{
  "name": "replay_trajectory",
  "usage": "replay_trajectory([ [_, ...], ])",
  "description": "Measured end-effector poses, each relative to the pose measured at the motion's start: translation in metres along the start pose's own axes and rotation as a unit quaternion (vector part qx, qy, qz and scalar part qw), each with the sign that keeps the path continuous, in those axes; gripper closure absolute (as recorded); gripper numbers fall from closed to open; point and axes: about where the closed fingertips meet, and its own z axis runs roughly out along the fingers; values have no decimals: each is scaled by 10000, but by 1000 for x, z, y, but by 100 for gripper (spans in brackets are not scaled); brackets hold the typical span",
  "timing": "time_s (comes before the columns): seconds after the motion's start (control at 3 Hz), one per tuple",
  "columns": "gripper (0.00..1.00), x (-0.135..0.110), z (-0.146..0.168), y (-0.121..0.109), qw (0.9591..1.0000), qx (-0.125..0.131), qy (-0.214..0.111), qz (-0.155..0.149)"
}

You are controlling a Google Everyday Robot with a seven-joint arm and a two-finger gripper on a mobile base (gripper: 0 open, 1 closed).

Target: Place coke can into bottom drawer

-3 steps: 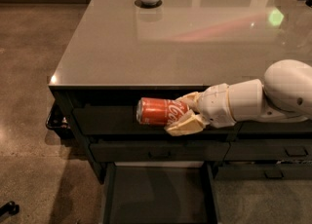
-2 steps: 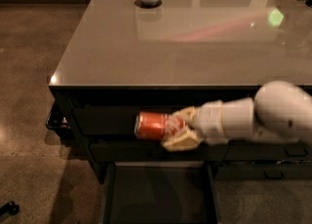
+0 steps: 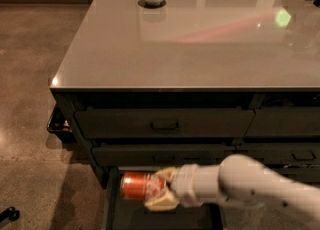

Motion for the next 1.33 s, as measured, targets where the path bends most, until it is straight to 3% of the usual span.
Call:
replay_trajectory([
  [0.33,100,39,20,26,9997,12,194,172],
  [0.67,100,39,20,26,9997,12,194,171],
  [1.0,100,54,41,12,9997,100,177,98],
  [1.33,100,91,77,-13,9989,365,309,38],
])
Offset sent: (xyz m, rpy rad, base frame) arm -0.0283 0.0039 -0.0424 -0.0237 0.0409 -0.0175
